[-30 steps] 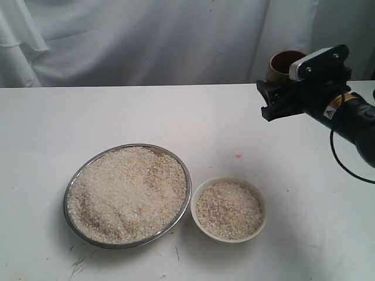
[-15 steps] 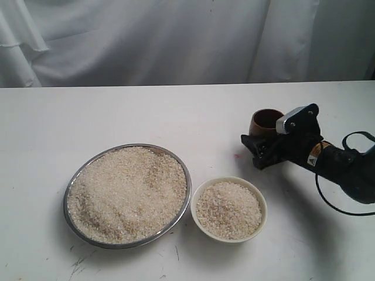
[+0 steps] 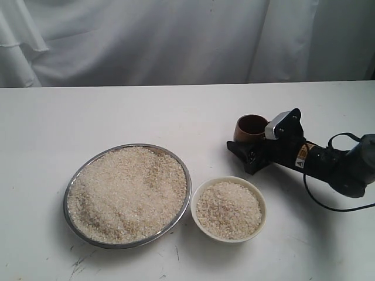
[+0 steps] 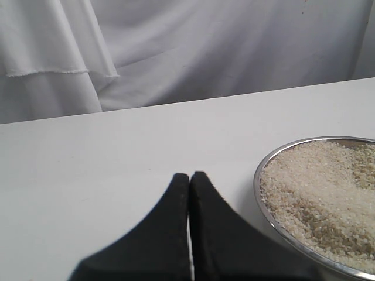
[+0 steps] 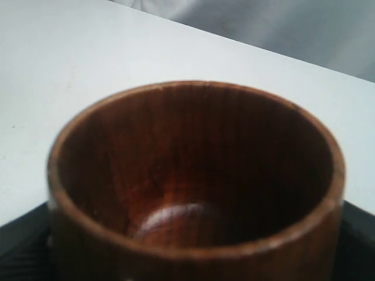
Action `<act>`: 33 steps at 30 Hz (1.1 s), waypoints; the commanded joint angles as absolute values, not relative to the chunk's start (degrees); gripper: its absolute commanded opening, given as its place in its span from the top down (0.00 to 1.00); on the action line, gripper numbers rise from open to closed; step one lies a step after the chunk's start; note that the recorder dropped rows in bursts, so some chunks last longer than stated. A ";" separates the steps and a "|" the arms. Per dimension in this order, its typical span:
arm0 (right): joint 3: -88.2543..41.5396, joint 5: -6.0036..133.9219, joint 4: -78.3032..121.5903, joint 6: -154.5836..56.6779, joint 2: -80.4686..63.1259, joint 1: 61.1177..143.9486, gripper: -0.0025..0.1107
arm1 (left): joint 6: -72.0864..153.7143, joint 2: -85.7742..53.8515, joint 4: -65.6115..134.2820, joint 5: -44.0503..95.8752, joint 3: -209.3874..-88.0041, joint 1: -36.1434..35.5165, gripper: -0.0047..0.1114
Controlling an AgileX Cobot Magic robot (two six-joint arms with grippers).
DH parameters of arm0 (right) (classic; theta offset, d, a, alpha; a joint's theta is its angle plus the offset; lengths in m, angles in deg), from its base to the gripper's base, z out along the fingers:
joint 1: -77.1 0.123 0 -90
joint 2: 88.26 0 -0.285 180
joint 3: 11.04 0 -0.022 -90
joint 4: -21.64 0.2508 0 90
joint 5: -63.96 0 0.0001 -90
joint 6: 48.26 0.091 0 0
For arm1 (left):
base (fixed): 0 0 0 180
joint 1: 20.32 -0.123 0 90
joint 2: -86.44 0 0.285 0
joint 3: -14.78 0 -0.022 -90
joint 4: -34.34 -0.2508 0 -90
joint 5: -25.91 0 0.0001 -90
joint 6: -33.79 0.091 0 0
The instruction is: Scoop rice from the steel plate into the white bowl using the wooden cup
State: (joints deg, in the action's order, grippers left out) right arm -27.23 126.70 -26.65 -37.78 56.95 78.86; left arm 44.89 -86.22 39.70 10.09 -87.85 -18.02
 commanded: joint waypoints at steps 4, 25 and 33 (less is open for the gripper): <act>-26.63 126.68 -28.38 -33.40 57.09 78.78 0.76 | 44.67 -85.77 39.77 10.67 -88.00 -17.64 0.96; -26.63 126.03 -30.63 -22.93 55.76 78.79 0.21 | 44.66 -85.77 39.77 10.67 -88.00 -17.64 0.96; -26.63 124.62 -33.88 -21.70 47.76 76.80 0.21 | 44.76 -85.77 39.77 10.67 -88.00 -17.64 0.96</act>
State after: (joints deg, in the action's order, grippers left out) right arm -26.95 125.40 -32.14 -22.67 51.05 77.99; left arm 44.89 -86.22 39.70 10.09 -87.85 -18.02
